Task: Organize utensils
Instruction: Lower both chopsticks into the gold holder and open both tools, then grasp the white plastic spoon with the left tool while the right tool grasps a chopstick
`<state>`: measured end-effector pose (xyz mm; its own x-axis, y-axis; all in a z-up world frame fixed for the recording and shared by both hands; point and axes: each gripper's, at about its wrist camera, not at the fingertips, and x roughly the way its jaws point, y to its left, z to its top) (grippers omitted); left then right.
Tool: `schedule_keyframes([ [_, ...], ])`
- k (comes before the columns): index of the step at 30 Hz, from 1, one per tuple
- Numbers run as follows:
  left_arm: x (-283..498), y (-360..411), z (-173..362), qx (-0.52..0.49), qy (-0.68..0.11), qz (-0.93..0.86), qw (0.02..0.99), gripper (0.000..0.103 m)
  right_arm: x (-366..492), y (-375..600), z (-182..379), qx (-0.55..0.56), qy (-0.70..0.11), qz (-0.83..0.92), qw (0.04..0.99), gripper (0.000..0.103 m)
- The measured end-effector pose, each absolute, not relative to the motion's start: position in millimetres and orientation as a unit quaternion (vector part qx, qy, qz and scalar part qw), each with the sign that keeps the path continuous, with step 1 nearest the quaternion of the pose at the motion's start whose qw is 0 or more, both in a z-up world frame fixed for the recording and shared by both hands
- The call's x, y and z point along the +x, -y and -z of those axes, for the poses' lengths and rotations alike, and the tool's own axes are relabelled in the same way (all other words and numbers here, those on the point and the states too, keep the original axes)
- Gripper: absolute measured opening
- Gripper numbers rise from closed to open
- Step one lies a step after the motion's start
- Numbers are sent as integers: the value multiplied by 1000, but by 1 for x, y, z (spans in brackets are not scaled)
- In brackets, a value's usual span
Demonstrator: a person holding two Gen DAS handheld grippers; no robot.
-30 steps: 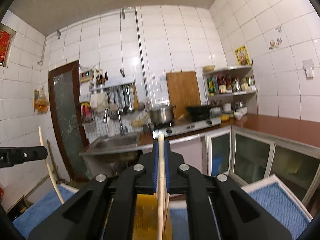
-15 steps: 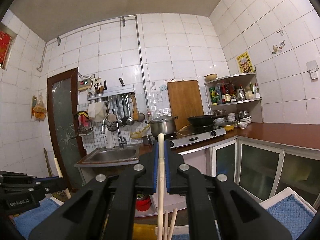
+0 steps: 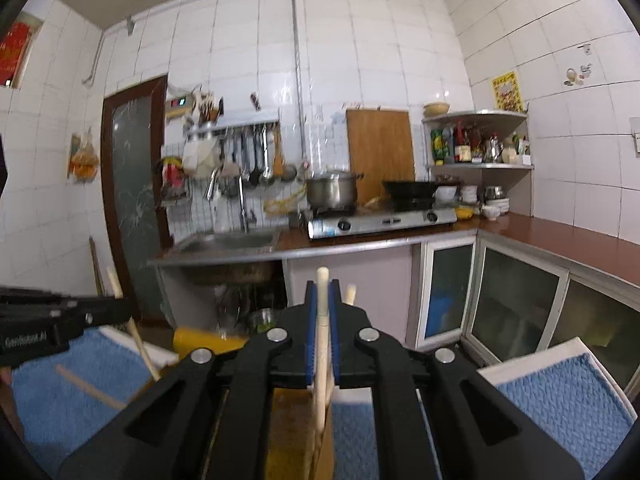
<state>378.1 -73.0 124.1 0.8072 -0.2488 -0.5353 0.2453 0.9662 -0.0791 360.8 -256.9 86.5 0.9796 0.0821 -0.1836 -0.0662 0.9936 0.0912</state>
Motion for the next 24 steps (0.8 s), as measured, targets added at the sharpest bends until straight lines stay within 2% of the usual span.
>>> schedule_keyframes([
  [3, 372, 67, -122, -10, -292, 128, 948, 10, 354, 258, -84, 39, -126, -41, 990, 8],
  [4, 368, 63, -123, -17, -294, 131, 947, 17, 350, 258, -85, 38, -135, -42, 989, 11],
  [6, 357, 53, -129, -26, -289, 126, 949, 36, 338, 259, -88, 37, -141, -39, 989, 37],
  [7, 350, 47, -133, -29, -284, 121, 951, 50, 331, 260, -90, 36, -141, -37, 989, 41],
  [8, 345, 43, -136, -33, -280, 117, 952, 56, 321, 260, -93, 33, -142, -34, 989, 41],
  [10, 333, 31, -140, -41, -280, 113, 952, 60, 306, 258, -97, 27, -147, -31, 988, 42],
  [12, 320, 18, -142, -47, -283, 110, 952, 68, 291, 257, -100, 24, -152, -24, 988, 51],
  [14, 307, 9, -143, -47, -277, 99, 955, 81, 277, 255, -101, 23, -157, -20, 987, 58],
  [15, 298, 2, -141, -47, -274, 92, 956, 83, 267, 254, -100, 20, -159, -15, 987, 65],
  [18, 281, -9, -134, -45, -280, 86, 955, 88, 248, 248, -95, 11, -176, -4, 984, 75],
  [24, 255, -18, -110, -33, -293, 80, 952, 96, 221, 237, -77, 6, -211, 7, 977, 83],
])
